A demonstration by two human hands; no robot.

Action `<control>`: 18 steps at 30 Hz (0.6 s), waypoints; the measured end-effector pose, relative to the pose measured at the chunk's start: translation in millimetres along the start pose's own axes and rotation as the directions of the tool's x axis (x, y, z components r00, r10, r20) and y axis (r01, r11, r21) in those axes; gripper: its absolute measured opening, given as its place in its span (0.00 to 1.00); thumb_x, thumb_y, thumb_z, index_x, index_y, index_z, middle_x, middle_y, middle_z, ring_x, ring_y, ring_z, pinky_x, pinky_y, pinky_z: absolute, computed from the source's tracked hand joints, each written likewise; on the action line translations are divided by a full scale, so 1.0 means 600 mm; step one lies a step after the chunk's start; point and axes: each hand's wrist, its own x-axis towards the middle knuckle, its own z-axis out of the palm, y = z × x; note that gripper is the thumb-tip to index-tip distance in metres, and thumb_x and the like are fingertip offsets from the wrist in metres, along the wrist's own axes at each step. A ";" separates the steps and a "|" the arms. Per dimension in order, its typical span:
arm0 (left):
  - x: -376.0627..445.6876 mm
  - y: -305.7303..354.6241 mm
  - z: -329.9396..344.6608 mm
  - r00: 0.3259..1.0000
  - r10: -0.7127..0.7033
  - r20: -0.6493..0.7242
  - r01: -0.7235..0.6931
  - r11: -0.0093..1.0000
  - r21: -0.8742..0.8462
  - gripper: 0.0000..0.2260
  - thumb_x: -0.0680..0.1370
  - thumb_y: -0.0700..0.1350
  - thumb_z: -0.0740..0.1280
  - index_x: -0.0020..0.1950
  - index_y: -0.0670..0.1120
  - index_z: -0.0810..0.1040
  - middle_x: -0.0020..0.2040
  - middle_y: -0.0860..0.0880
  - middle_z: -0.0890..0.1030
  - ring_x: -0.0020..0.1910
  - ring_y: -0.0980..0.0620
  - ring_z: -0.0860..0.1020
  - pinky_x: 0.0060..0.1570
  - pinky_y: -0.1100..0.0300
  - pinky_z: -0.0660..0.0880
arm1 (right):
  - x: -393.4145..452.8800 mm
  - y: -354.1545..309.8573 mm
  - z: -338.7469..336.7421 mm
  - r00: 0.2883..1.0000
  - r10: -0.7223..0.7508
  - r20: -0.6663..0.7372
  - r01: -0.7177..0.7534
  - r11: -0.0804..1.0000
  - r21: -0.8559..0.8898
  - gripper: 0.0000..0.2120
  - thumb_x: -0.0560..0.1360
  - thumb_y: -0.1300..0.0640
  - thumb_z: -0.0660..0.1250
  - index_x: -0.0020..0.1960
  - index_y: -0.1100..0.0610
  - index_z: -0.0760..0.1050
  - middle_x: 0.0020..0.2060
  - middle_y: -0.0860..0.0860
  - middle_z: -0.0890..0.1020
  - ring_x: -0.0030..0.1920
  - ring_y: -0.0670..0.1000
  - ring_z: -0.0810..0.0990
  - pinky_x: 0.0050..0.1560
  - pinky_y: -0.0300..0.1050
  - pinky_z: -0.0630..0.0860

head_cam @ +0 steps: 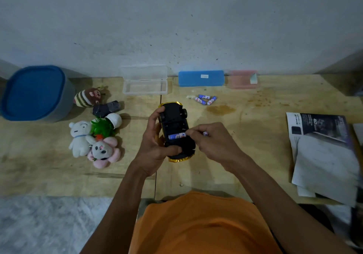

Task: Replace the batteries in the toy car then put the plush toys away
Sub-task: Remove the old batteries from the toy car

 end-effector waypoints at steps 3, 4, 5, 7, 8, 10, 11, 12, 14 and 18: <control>0.001 -0.001 -0.001 1.000 0.019 -0.005 -0.019 1.000 0.014 0.49 0.61 0.22 0.71 0.75 0.54 0.63 0.70 0.43 0.73 0.65 0.38 0.78 0.54 0.44 0.80 | -0.002 0.006 0.008 0.997 0.078 0.016 -0.079 0.993 0.084 0.10 0.81 0.55 0.65 0.52 0.56 0.85 0.21 0.40 0.74 0.21 0.39 0.70 0.24 0.30 0.63; 0.001 -0.001 0.000 1.000 0.023 -0.002 -0.023 1.000 0.019 0.49 0.61 0.22 0.71 0.75 0.54 0.63 0.70 0.44 0.74 0.64 0.38 0.78 0.54 0.42 0.80 | -0.002 0.004 0.009 0.992 0.124 0.031 -0.127 0.982 0.137 0.10 0.81 0.56 0.65 0.52 0.57 0.84 0.23 0.42 0.73 0.21 0.40 0.67 0.22 0.32 0.62; 0.001 -0.002 0.000 1.000 0.026 0.000 -0.026 0.999 0.025 0.49 0.61 0.23 0.71 0.75 0.54 0.63 0.69 0.44 0.74 0.64 0.38 0.78 0.55 0.41 0.80 | -0.002 0.000 0.011 0.984 0.172 0.052 -0.178 0.964 0.196 0.09 0.81 0.56 0.65 0.52 0.58 0.84 0.24 0.45 0.73 0.21 0.42 0.65 0.22 0.35 0.60; 0.000 -0.003 0.001 1.000 0.022 -0.005 -0.022 0.999 0.040 0.49 0.61 0.22 0.71 0.76 0.53 0.62 0.68 0.45 0.75 0.63 0.39 0.79 0.56 0.40 0.80 | -0.001 -0.006 0.013 0.965 0.248 0.083 -0.262 0.920 0.290 0.08 0.81 0.58 0.66 0.51 0.59 0.83 0.26 0.48 0.72 0.23 0.44 0.64 0.23 0.38 0.57; 0.000 -0.004 0.001 1.000 0.019 -0.008 -0.018 0.999 0.049 0.48 0.61 0.22 0.70 0.76 0.52 0.62 0.67 0.46 0.76 0.63 0.39 0.79 0.56 0.40 0.80 | 0.000 -0.007 0.014 0.959 0.270 0.083 -0.282 0.907 0.314 0.08 0.80 0.58 0.66 0.51 0.60 0.83 0.27 0.48 0.72 0.23 0.45 0.63 0.24 0.38 0.56; 0.001 -0.006 0.000 1.000 0.011 -0.009 -0.011 0.998 0.061 0.48 0.61 0.22 0.70 0.76 0.52 0.62 0.68 0.45 0.75 0.63 0.39 0.79 0.57 0.40 0.79 | 0.001 -0.005 0.017 0.956 0.287 0.061 -0.291 0.897 0.333 0.08 0.80 0.58 0.67 0.50 0.61 0.82 0.28 0.49 0.72 0.23 0.45 0.63 0.23 0.38 0.57; 0.001 -0.005 0.000 1.000 0.008 -0.011 -0.007 0.998 0.058 0.48 0.60 0.24 0.72 0.76 0.52 0.62 0.67 0.45 0.75 0.63 0.39 0.79 0.57 0.39 0.79 | 0.001 -0.003 0.019 0.956 0.289 0.046 -0.287 0.895 0.341 0.08 0.80 0.57 0.67 0.49 0.61 0.82 0.29 0.50 0.72 0.24 0.45 0.63 0.23 0.38 0.57; 0.001 -0.004 -0.001 1.000 0.005 -0.016 -0.004 0.999 0.052 0.48 0.60 0.26 0.73 0.75 0.54 0.63 0.67 0.45 0.75 0.63 0.39 0.79 0.57 0.38 0.79 | 0.002 0.000 0.020 0.957 0.287 0.030 -0.280 0.896 0.344 0.09 0.80 0.57 0.67 0.49 0.61 0.83 0.29 0.50 0.72 0.24 0.45 0.64 0.23 0.38 0.58; 0.001 -0.003 -0.001 1.000 0.002 -0.020 -0.001 0.999 0.050 0.47 0.59 0.29 0.73 0.74 0.56 0.64 0.68 0.44 0.75 0.63 0.38 0.78 0.57 0.37 0.78 | 0.004 0.006 0.024 0.961 0.276 -0.006 -0.258 0.908 0.330 0.09 0.80 0.55 0.67 0.49 0.59 0.83 0.30 0.49 0.74 0.23 0.43 0.66 0.22 0.37 0.60; 0.003 -0.004 -0.003 1.000 0.001 -0.031 0.001 0.998 0.061 0.47 0.60 0.28 0.73 0.74 0.56 0.64 0.68 0.44 0.74 0.63 0.39 0.79 0.55 0.41 0.80 | 0.000 0.015 0.031 0.980 0.181 -0.085 -0.148 0.943 0.299 0.07 0.80 0.55 0.69 0.50 0.57 0.83 0.31 0.45 0.77 0.24 0.38 0.72 0.25 0.29 0.66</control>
